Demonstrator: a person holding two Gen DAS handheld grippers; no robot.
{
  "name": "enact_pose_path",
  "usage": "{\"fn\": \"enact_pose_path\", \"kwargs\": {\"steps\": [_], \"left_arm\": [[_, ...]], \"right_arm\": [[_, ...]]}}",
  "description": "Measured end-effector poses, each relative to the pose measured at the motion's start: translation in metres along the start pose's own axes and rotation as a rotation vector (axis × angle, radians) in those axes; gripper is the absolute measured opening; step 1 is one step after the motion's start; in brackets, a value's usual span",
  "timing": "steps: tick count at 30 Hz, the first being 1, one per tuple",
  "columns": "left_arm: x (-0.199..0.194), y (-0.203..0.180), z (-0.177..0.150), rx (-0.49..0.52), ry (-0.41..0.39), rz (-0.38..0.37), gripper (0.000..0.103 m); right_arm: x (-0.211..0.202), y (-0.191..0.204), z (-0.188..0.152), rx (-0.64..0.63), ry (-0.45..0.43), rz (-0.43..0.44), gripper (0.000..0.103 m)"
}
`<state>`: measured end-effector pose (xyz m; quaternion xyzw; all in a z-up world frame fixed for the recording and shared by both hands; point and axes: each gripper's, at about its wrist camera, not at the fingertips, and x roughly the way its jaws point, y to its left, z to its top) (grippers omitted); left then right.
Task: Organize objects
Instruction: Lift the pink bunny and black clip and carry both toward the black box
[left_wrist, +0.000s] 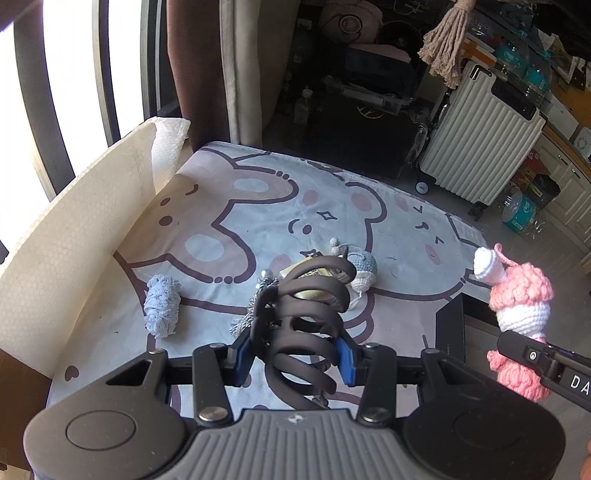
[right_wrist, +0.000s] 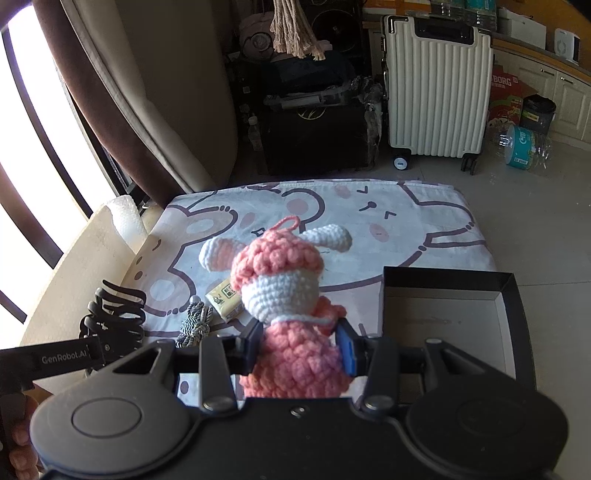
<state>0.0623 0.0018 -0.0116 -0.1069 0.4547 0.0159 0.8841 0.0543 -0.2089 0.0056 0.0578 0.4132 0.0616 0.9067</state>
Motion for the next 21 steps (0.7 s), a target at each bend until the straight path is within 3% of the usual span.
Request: {"fn": "enact_pose_path", "kwargs": {"steps": [12,21], "left_arm": [[-0.008,-0.062,0.028,0.176,-0.048,-0.006,0.046],[0.006,-0.109,0.027,0.233,-0.043,-0.079,0.046]], "right_arm": [[-0.011,-0.034,0.021,0.015,-0.039,-0.093,0.044],[-0.017,-0.075,0.028,0.104,-0.096,-0.122,0.044]]}}
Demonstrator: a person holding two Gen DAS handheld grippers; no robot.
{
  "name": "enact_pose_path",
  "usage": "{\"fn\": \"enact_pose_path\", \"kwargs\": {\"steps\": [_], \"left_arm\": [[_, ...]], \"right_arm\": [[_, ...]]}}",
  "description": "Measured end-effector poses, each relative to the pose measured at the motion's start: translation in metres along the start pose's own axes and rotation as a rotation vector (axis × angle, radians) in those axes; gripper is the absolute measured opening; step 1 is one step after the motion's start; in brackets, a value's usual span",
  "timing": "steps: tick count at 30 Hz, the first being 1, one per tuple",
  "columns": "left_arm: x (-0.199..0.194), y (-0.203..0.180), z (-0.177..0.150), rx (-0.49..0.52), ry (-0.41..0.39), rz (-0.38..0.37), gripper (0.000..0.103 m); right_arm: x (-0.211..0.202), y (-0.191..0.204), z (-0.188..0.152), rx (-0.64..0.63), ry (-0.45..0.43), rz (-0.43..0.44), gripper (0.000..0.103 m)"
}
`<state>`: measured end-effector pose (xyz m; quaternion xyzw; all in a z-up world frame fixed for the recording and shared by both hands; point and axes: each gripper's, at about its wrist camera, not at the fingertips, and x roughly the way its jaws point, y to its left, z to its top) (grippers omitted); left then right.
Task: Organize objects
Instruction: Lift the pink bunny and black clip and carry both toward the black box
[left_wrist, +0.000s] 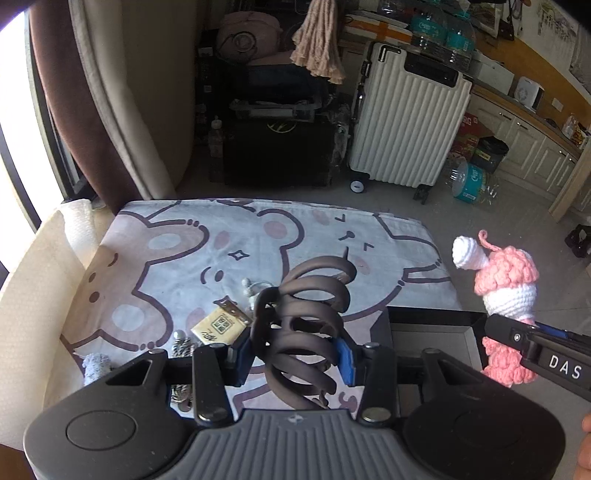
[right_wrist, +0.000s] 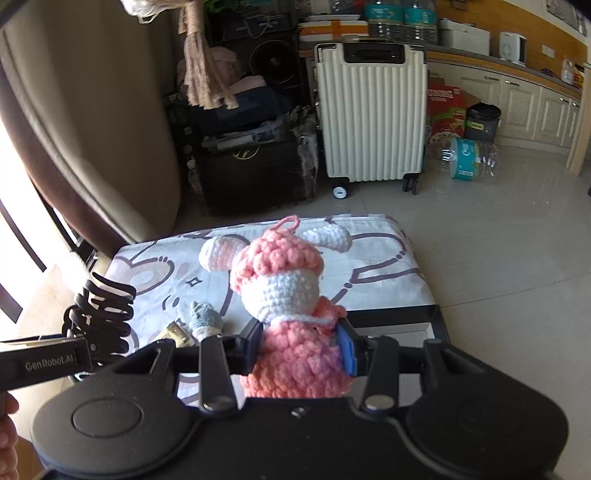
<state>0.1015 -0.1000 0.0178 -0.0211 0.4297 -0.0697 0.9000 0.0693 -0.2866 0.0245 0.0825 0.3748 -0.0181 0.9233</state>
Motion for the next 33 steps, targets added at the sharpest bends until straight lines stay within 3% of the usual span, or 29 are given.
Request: {"fn": "enact_pose_path", "kwargs": {"steps": [9,21,33], "left_arm": [[0.035,-0.044,-0.008,0.026,0.046,-0.094,0.046],[0.082,-0.091,-0.021,0.015,0.135,-0.202,0.046],[0.131,-0.102,-0.044,-0.076,0.252,-0.205,0.046]], "right_arm": [[0.024,-0.039,-0.017,0.077,-0.008,-0.053,0.044],[0.054,-0.092,-0.034,0.119,0.069,-0.164,0.044],[0.095,-0.107,-0.049,0.158,0.169,-0.162,0.044]]}}
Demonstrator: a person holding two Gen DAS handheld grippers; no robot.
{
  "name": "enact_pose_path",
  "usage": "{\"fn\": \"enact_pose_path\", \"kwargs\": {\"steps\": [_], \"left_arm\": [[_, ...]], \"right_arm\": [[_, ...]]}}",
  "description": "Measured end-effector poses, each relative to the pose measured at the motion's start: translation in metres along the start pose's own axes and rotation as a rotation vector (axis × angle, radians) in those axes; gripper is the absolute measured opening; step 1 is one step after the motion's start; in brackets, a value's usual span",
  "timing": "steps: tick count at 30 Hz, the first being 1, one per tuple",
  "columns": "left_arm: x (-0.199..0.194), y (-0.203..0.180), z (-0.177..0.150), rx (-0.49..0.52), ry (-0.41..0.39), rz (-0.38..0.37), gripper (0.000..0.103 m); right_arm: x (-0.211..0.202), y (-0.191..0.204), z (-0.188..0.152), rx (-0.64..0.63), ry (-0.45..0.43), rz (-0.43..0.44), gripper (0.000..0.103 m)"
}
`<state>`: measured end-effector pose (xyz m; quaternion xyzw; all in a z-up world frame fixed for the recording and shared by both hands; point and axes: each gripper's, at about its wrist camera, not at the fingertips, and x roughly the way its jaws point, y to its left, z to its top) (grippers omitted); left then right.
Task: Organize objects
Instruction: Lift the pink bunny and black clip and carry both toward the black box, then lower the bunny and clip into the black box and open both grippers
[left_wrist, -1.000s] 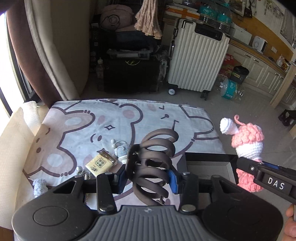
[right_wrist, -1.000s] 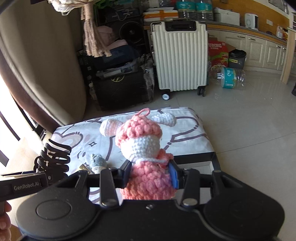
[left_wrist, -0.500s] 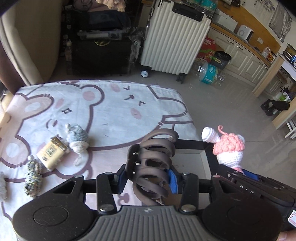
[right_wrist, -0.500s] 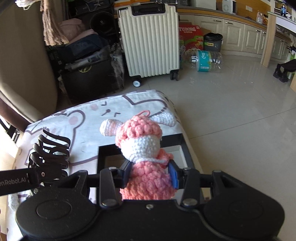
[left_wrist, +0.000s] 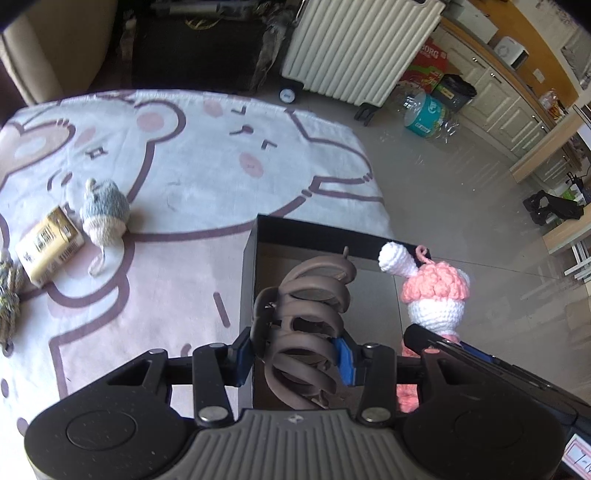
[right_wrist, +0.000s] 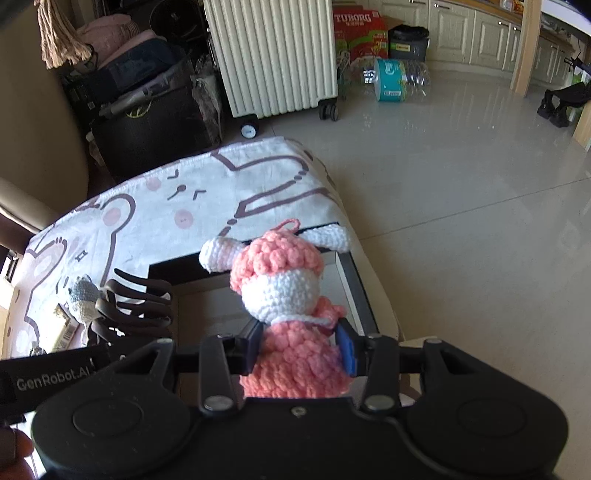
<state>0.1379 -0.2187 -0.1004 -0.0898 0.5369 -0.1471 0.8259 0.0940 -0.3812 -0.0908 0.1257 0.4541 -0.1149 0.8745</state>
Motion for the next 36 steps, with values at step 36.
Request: {"fn": "enact_pose_path", "kwargs": {"steps": [36], "left_arm": [[-0.004,0.035,0.012,0.036,0.006,0.084,0.061]], "right_arm": [[0.058,0.008,-0.022,0.055,0.209,0.014,0.049]]}}
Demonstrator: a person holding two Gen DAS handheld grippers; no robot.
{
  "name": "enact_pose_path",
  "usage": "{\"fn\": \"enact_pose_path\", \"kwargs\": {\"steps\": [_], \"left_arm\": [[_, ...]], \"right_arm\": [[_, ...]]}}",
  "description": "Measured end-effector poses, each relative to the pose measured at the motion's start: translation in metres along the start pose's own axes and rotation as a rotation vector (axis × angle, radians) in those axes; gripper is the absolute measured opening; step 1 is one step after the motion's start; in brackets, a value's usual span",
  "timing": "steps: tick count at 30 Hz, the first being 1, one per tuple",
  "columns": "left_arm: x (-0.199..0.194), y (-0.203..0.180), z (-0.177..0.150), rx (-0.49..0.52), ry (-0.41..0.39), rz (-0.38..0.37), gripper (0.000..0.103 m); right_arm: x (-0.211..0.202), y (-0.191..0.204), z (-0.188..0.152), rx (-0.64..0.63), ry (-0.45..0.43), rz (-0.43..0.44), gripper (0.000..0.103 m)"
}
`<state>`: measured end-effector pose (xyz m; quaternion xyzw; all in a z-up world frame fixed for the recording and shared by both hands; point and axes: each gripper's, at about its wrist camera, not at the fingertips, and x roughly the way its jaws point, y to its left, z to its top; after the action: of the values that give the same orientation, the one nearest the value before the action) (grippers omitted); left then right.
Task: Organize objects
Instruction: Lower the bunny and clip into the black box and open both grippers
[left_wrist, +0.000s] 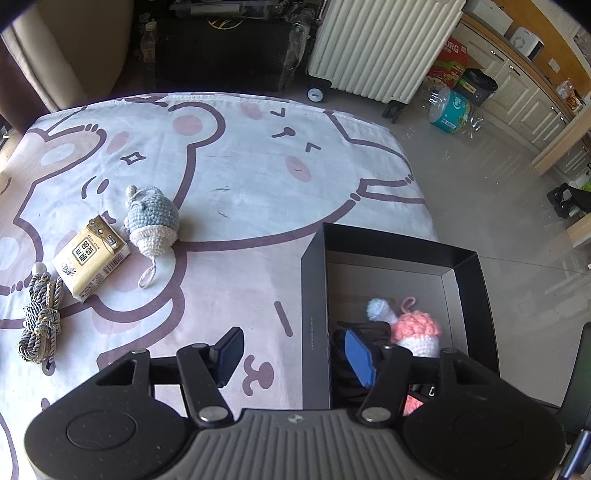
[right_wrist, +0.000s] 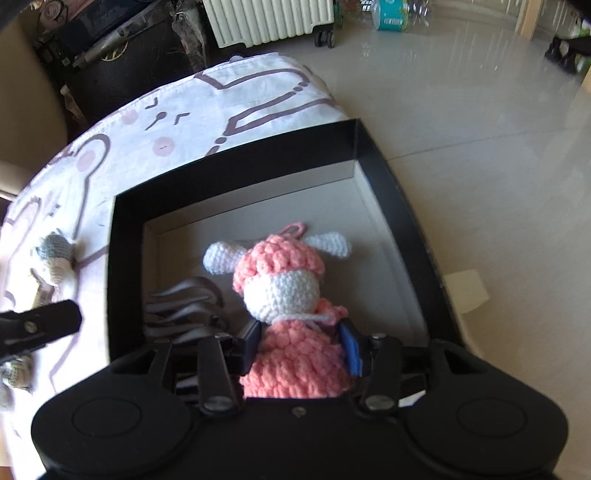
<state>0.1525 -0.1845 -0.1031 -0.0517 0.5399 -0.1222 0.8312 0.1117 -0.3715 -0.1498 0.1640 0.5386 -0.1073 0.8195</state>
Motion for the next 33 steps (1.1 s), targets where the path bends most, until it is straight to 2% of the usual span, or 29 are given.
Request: {"fn": "enact_pose_path", "kwargs": {"steps": [5,7,9,11,13,16,21,25,33], "left_arm": [[-0.001,-0.003,-0.001,0.024,0.001,-0.002,0.061],[-0.002,-0.002,-0.002,0.030,-0.001,0.002,0.061],[-0.003,-0.002,-0.002,0.030,0.000,0.003,0.061],[-0.003,-0.002,-0.002,0.031,0.000,0.002,0.061],[-0.005,-0.001,-0.002,0.033,0.000,0.001,0.061],[-0.006,-0.001,-0.002,0.034,-0.001,-0.002,0.061],[-0.009,-0.002,-0.005,0.054,-0.001,-0.003,0.061],[-0.012,-0.005,-0.006,0.083,-0.007,0.005,0.061],[-0.022,-0.012,-0.011,0.150,-0.035,0.021,0.061]], "right_arm": [[-0.011,0.007,0.001,-0.029,-0.017,-0.011,0.050],[-0.017,0.006,0.003,-0.014,-0.032,0.004,0.055],[-0.021,0.003,0.004,0.001,-0.035,0.024,0.056],[-0.026,0.003,0.004,-0.011,-0.038,0.015,0.053],[-0.031,0.006,0.003,-0.044,-0.031,-0.013,0.034],[-0.031,0.004,0.000,-0.032,0.010,0.006,0.025],[-0.023,0.015,-0.006,-0.086,0.031,0.004,0.026],[-0.032,0.010,-0.004,-0.030,0.008,0.046,0.023],[-0.062,0.008,-0.003,-0.020,-0.124,0.008,0.026]]}}
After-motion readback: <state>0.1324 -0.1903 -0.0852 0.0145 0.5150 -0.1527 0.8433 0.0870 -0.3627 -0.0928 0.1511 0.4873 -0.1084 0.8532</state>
